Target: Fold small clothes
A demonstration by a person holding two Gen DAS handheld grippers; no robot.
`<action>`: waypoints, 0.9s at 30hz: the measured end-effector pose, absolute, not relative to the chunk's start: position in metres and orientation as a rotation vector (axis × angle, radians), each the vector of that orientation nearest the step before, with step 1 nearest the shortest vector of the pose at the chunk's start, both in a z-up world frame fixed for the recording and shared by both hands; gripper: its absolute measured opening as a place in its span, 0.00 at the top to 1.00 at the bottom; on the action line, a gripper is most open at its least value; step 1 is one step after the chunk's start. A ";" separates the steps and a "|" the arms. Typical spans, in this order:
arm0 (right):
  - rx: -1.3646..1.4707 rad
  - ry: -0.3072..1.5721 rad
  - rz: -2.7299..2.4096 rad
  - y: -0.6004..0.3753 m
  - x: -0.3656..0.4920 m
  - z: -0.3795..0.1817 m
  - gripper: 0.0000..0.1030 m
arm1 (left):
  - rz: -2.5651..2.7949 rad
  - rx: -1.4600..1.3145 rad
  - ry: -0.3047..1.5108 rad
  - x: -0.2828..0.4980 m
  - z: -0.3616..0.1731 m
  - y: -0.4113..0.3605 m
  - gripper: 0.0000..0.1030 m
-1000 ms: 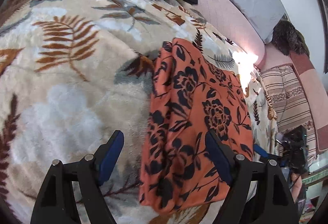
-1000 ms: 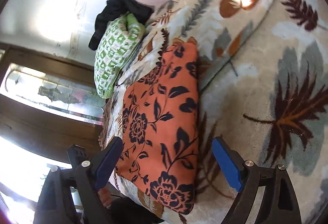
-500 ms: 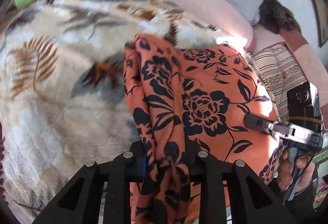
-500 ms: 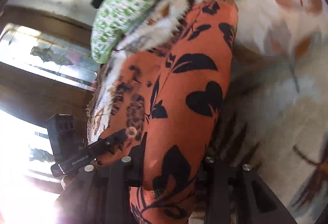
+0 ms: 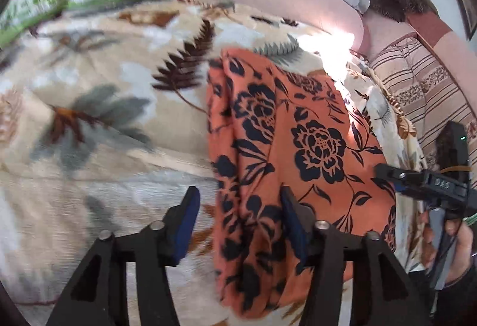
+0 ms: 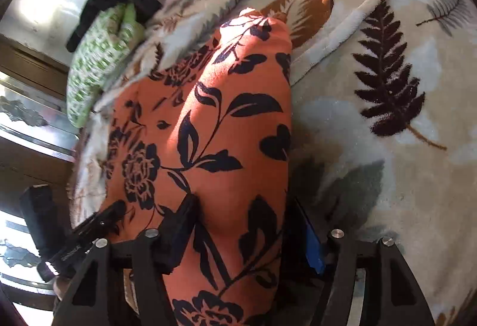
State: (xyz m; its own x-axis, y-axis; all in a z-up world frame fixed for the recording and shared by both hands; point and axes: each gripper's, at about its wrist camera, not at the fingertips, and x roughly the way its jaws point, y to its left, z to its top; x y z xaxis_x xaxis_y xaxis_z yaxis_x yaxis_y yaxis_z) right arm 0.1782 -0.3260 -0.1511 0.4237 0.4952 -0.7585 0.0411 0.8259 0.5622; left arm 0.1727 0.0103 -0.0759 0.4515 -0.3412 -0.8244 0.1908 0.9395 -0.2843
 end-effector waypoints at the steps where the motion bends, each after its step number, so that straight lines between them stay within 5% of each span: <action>1: 0.530 1.078 0.279 -0.326 0.173 -0.141 0.34 | -0.320 -0.139 1.031 0.167 -0.066 0.014 0.42; 7: 0.581 0.898 0.463 -0.293 0.145 -0.083 0.26 | -0.247 -0.057 0.954 0.145 -0.047 0.023 0.33; 13: 0.679 1.070 0.420 -0.277 0.151 -0.143 0.23 | -0.198 0.018 0.968 0.134 -0.047 0.014 0.33; 20: 0.454 0.934 0.337 -0.266 0.106 -0.073 0.21 | -0.141 -0.008 0.895 0.109 -0.017 0.025 0.28; 27: 0.342 0.849 0.241 -0.257 0.038 -0.064 0.18 | -0.109 -0.007 0.860 0.081 0.002 0.023 0.23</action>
State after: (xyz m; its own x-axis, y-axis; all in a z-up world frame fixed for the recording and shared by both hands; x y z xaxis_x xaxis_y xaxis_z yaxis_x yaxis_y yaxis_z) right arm 0.0384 -0.2573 -0.0636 0.6385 0.3407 -0.6900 -0.0716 0.9190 0.3876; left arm 0.0811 0.0229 0.0018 0.6471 -0.0982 -0.7560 0.0927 0.9944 -0.0499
